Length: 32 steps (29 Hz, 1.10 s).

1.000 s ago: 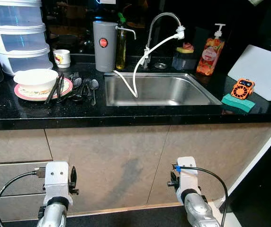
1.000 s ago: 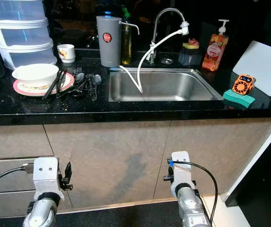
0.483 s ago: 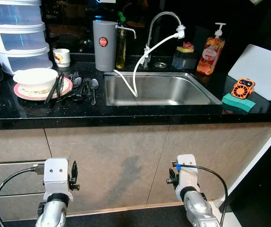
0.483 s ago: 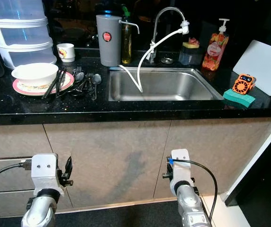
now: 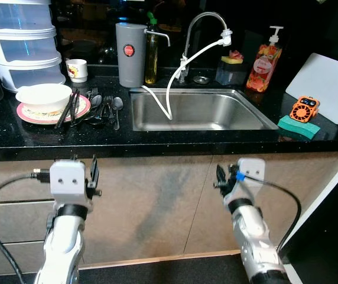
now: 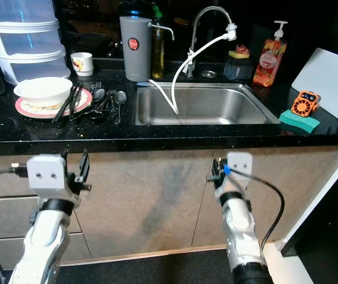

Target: Kitchen organization

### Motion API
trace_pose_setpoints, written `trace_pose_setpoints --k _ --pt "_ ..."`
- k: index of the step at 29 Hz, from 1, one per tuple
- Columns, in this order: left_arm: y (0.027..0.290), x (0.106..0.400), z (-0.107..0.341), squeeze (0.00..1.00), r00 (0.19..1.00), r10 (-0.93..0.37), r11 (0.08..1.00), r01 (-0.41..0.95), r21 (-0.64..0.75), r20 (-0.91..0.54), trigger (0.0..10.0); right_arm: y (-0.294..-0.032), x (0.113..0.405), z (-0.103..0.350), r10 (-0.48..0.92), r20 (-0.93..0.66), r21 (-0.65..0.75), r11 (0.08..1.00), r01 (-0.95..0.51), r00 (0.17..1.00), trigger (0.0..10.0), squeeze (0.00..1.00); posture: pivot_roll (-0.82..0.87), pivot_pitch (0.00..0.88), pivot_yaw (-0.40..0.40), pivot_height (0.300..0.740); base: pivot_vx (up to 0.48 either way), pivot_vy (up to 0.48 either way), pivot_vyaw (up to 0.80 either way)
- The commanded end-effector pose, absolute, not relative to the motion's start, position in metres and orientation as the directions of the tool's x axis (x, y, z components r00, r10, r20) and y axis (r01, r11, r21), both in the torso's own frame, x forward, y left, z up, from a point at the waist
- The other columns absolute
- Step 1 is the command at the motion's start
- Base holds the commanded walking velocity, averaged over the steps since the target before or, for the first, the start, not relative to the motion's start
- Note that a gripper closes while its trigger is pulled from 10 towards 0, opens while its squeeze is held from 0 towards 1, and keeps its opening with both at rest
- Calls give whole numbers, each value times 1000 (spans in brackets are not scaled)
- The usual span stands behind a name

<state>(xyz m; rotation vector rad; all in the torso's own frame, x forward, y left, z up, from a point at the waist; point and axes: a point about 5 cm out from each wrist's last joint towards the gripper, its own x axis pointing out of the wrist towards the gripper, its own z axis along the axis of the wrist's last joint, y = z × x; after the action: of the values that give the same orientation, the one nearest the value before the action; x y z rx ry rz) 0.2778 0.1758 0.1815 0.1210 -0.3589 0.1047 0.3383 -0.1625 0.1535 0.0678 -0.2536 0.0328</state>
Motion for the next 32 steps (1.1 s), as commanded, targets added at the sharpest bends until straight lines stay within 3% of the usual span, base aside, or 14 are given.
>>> trace_pose_setpoints --k 1,6,17,32 --pt "179 278 185 0 928 81 986 -129 109 363 10000 -164 338 156 22 257 68 997 -41 966 10000 0 23 35 -61 740 0 0 0" --pt "190 282 200 0 914 106 981 -161 111 392 10000 -164 350 181 33 305 32 998 -45 952 10000 0 26 31 -64 740 0 0 0" --pt "207 283 206 0 917 142 976 -192 102 372 10000 -171 355 188 20 292 64 997 -40 956 10000 0 32 26 -65 740 0 0 0" --pt "192 288 202 0 941 83 989 -118 88 328 10000 -167 355 182 29 258 78 996 -51 966 10000 0 29 27 -61 740 52 0 0"
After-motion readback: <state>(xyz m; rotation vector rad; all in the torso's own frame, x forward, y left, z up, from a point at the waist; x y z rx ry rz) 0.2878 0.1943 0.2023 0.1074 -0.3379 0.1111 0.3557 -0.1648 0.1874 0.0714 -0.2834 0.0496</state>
